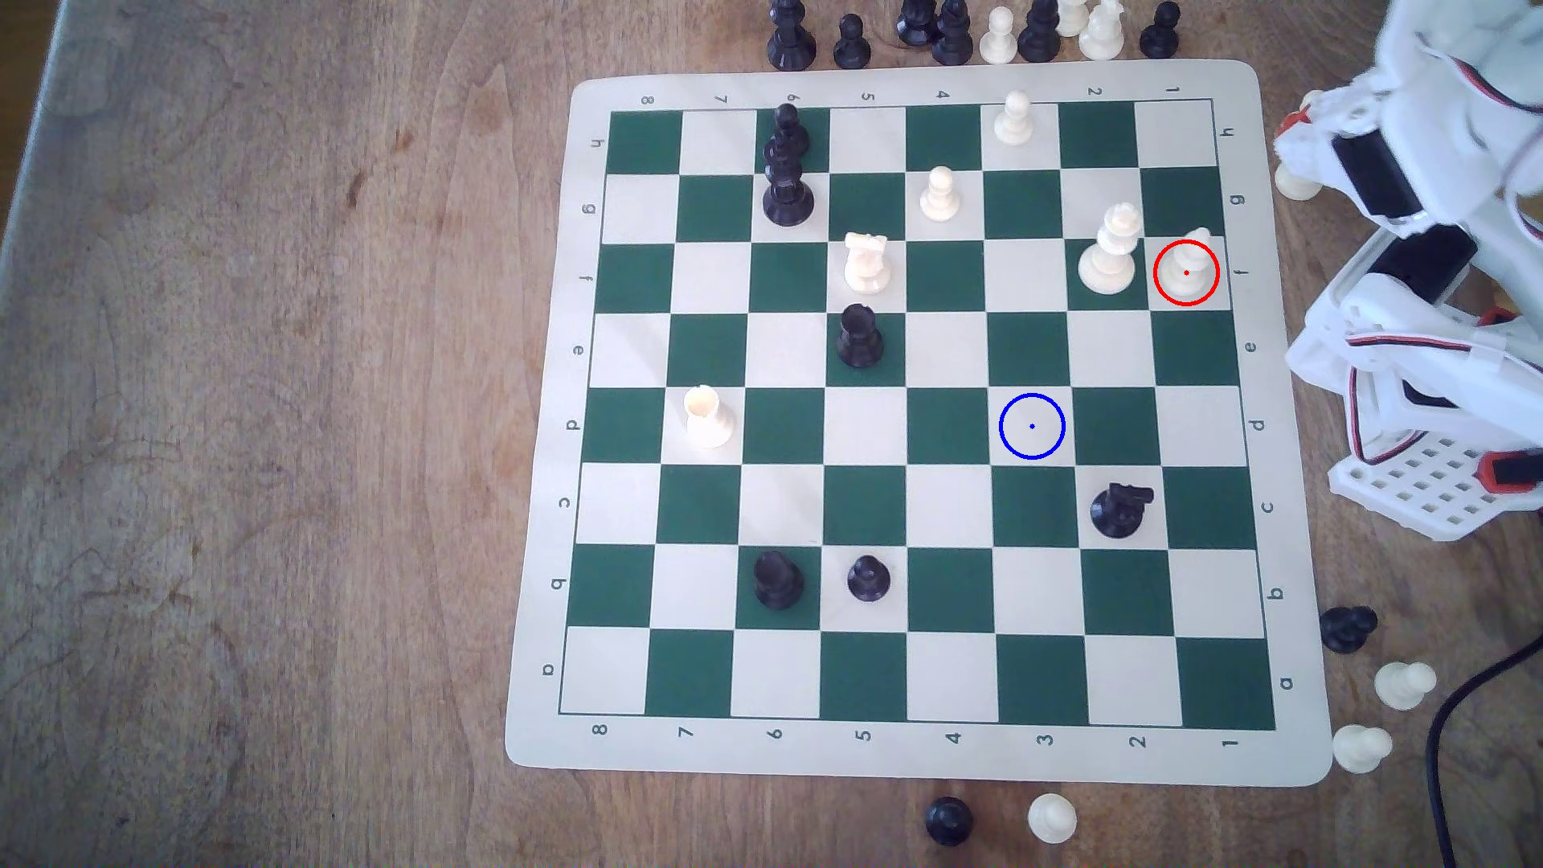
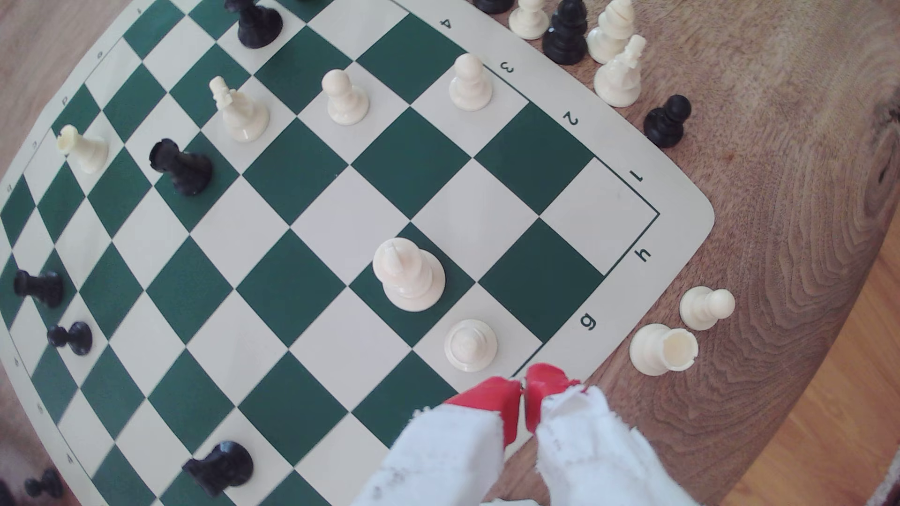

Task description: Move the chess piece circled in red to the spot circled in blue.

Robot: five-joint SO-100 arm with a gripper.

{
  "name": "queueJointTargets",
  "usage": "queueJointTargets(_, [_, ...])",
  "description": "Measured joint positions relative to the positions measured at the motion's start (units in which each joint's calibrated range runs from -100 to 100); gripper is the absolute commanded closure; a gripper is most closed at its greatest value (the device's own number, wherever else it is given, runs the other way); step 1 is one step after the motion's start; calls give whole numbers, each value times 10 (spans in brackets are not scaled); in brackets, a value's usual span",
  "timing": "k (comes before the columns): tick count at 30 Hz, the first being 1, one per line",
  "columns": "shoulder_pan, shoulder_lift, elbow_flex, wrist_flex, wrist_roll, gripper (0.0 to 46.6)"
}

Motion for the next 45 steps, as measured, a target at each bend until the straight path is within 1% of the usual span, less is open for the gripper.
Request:
queueJointTargets(1, [0, 18, 0, 0, 12, 464])
queueJointTargets(2, [1, 53, -3, 0, 40, 448])
queueJointTargets(4, [1, 80, -3, -4, 62, 418])
queueJointTargets(5, [1, 99, -4, -11, 78, 399])
queueJointTargets(6, [1, 116, -4, -15, 92, 355])
queueJointTargets(7, [0, 142, -4, -19, 113, 339])
queueJointTargets(9, [0, 163, -4, -18, 129, 311])
queueJointTargets(11, [-16, 192, -3, -18, 141, 260])
queueJointTargets(12, [-21, 199, -2, -20, 146, 250])
queueJointTargets(14, [-21, 204, 11, -31, 152, 247])
queueJointTargets(16, [-22, 211, 38, -48, 157, 254])
queueJointTargets(19, [-34, 229, 45, -65, 161, 270])
queueJointTargets(22, [-33, 257, 45, -83, 161, 281])
queueJointTargets(27, [-33, 299, 45, -101, 165, 279])
queueJointTargets(32, [-32, 332, 48, -116, 169, 292])
queueJointTargets(37, [-24, 342, 82, -139, 174, 305])
queueJointTargets(45, [-25, 351, 139, -180, 174, 311])
